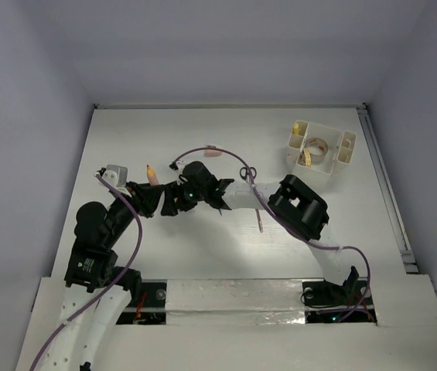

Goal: Sort the stationery into containers
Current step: Close the pen cap on the pen.

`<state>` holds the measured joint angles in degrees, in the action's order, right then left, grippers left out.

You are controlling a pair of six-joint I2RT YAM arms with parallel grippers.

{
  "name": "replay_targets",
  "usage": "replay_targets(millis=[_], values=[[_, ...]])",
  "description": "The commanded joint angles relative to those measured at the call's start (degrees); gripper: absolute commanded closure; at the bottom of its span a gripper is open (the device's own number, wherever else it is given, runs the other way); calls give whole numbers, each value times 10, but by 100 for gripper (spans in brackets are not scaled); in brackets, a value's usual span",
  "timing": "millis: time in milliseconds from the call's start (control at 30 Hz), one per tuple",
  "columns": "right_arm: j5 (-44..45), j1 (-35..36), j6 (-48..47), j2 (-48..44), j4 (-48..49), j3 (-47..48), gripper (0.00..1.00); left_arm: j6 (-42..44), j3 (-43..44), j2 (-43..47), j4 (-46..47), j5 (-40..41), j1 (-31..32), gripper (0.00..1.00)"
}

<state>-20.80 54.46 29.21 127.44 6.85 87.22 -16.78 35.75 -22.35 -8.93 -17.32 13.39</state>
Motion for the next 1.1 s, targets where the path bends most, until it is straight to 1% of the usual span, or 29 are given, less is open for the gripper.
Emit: replay_targets(millis=[0, 233, 300, 400, 567, 633, 667, 800, 967, 1067], values=[[32, 2, 7, 9, 7, 29, 27, 3, 10, -3, 27, -9, -2, 100], [94, 2, -15, 7, -22, 35, 27, 3, 10, -6, 28, -12, -2, 100], [112, 2, -23, 4, -35, 38, 20, 3, 10, -5, 30, -14, -2, 100], [120, 2, -30, 6, -44, 47, 14, 3, 9, -2, 30, -15, -2, 100], [115, -3, -31, 33, -59, 87, 13, 4, 9, -1, 31, -17, -2, 100], [122, -3, -36, 54, -67, 118, 13, 4, 9, -1, 30, -17, -2, 100], [128, -3, -41, 61, -97, 131, 14, 4, 9, -2, 31, -17, -2, 100], [151, -3, -51, 83, -129, 168, 14, 4, 9, -2, 31, -17, -2, 100], [200, -3, -57, 100, -176, 195, 13, 4, 9, 3, 30, -16, -2, 100], [204, -3, -44, 84, -165, 174, 13, 4, 9, 2, 32, -17, -2, 100]])
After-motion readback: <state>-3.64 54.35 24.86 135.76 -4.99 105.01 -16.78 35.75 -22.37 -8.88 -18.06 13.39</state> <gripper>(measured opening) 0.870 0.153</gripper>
